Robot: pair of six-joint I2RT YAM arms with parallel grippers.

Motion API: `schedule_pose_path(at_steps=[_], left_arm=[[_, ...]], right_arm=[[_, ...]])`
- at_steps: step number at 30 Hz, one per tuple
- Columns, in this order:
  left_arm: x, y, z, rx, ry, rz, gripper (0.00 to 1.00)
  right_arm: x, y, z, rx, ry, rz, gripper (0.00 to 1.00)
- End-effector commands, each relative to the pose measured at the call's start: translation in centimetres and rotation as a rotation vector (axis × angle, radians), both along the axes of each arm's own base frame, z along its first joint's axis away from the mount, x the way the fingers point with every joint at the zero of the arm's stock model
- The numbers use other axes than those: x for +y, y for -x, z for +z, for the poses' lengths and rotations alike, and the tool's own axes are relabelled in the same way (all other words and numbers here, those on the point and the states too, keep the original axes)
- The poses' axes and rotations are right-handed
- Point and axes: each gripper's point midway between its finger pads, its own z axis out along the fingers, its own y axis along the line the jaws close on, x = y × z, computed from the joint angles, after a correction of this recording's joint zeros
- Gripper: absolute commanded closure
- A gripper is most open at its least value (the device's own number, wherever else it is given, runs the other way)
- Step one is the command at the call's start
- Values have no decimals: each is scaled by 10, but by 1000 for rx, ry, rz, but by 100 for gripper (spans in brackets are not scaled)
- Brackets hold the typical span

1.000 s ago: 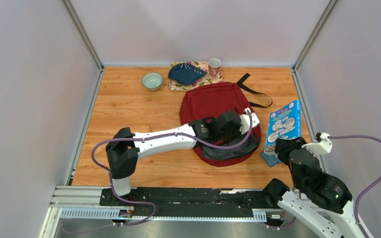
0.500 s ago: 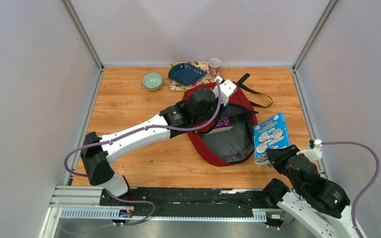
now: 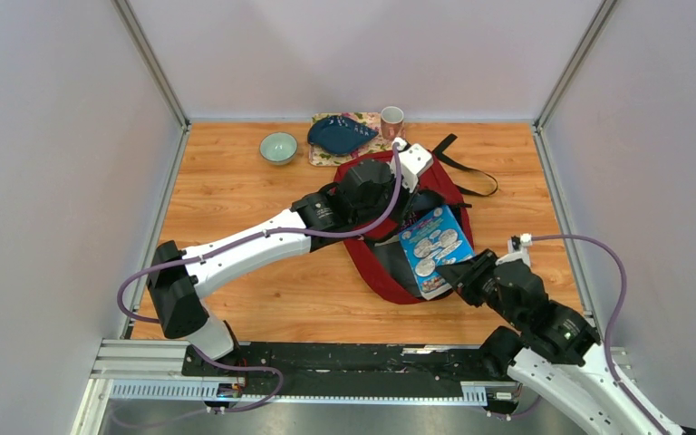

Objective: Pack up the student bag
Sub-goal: Place the book in the student bag.

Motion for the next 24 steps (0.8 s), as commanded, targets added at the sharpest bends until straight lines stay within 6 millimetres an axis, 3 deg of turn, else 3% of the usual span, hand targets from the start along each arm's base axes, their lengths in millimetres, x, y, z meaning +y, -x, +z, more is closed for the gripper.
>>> schedule_pose_path(at_steps=[1,8,13,14,16,17,24], left_arm=[[-1,3,64,-81,162,-7,100],[9,-6,71,-114,155,52,100],[8,2,75,-120,176,12,100],[8,5,75,-117,182,-2,100],[8,9,75,-113,186,-21,100],[6,12,76,-110,188,-44,100],[7,20,78,-96,189,-73,100]], right_arm=[[36,-12,46,-83,-214,65,100],[57,-5,28,46,-336,131,100],[59,-10,9,84,-369,113,100],[64,-16,23,30,-426,133,100],[68,-24,19,31,-462,133,100],[69,-30,30,-13,-494,141,100],[74,-54,52,-62,-576,164,100]])
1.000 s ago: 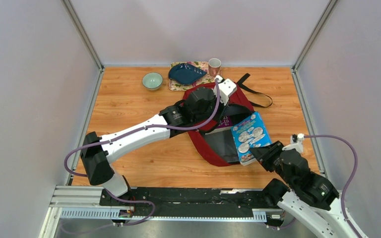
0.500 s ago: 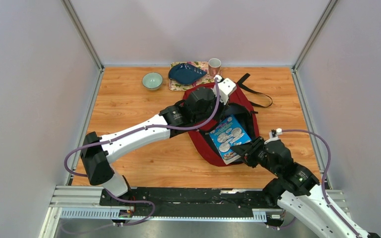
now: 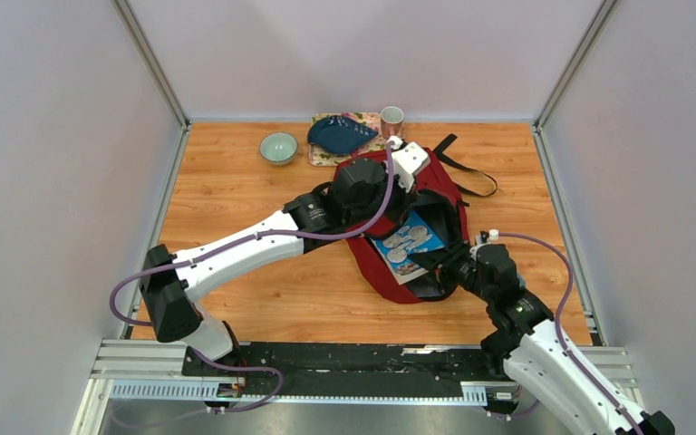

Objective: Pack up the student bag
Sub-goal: Place the book in the student bag.

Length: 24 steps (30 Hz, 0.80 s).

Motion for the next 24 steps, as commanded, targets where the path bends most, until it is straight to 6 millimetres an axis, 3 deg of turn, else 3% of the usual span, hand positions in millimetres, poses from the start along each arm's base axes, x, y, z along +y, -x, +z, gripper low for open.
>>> schedule_pose_path(at_steps=[1,5,7,8,10,11,12,16,24], left_arm=[[3,12,61,-80,151,-45,100],[3,13,59,-75,145,-49,100],[4,13,59,-74,144,-49,100],[3,14,60,-73,148,-55,100],[2,14,61,-70,155,-55,100],[-1,18,61,-60,163,-79,100],[-2,20,62,-55,170,-88,100],[-4,27,65,-43,187,-127,100],[-4,32,67,-27,206,-142,100]], right_arm=[[14,-18,83,-236,-229,40,100],[12,-11,90,-211,-255,69,100],[10,-7,83,-182,-240,62,100],[6,-8,86,-201,-250,45,100],[2,-12,72,-172,-266,6,100],[2,-15,80,-211,-299,3,100],[2,-20,69,-173,-312,-9,100],[4,-38,73,-202,-288,-28,100],[2,-95,70,-232,-245,-145,100]])
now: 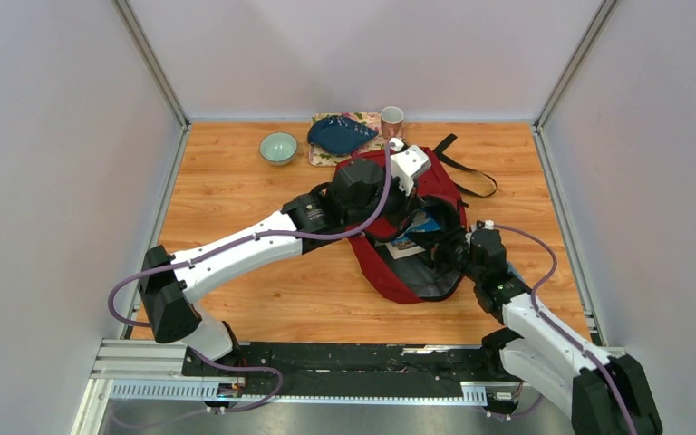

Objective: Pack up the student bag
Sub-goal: Place the book in the student bag.

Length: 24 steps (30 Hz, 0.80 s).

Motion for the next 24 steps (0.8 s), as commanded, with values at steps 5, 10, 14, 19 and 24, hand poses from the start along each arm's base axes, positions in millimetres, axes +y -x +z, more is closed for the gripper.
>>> schedule_pose_path(at_steps=[5,10,14,19,24], left_arm=[[2,17,58,-38,180,-54,100],[3,18,51,-13,188,-45,100],[4,19,45,-4,180,-39,100],[9,18,38,-2,165,-24,100],[13,17,36,-10,158,-9,100]], right_arm=[[8,-75,49,-194,-14,-101,94],[24,-93,10,-110,39,-74,77],[37,-89,-33,-33,110,24,59],[26,-67,-81,22,255,90,37],[20,-47,-87,11,321,146,31]])
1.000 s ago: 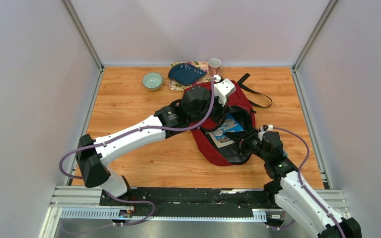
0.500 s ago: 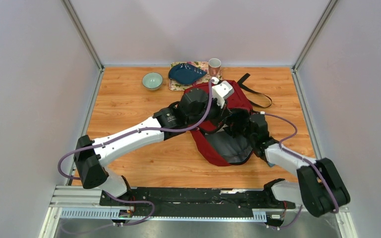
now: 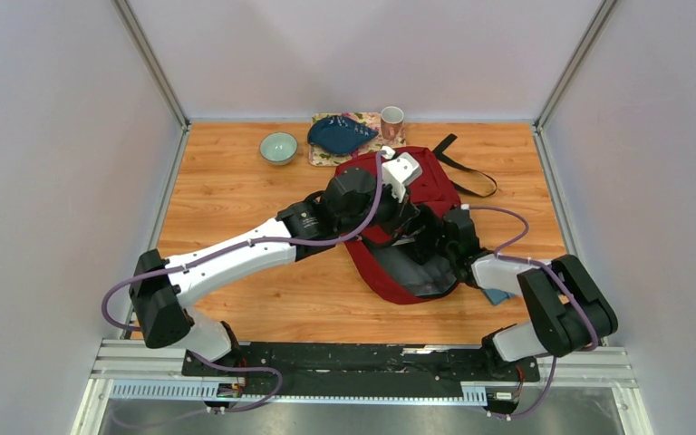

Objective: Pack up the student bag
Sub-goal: Place the book in the student bag.

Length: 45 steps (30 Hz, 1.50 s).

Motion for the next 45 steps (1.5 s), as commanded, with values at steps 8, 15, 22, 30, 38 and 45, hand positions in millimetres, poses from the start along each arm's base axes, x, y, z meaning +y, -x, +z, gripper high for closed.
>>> schedule_pose_path(at_steps=[8,15,22,30,38,45], left_arm=[[5,8,52,-61,139,-12,100],[5,11,50,-50,143,-23,100],[5,13,51,-48,148,-31,100],[5,14,43,-33,133,-31,100],[5,14,42,-21,137,-30,100],[6,17,26,3,103,-36,100]], right_arm=[[-29,35,11,-85,184,41,30],[-53,41,30,-129,259,-37,50],[-65,30,26,-123,322,-88,85],[-47,0,36,-185,284,-60,95],[-17,-37,58,-265,246,29,91],[-36,0,52,-273,315,57,77]])
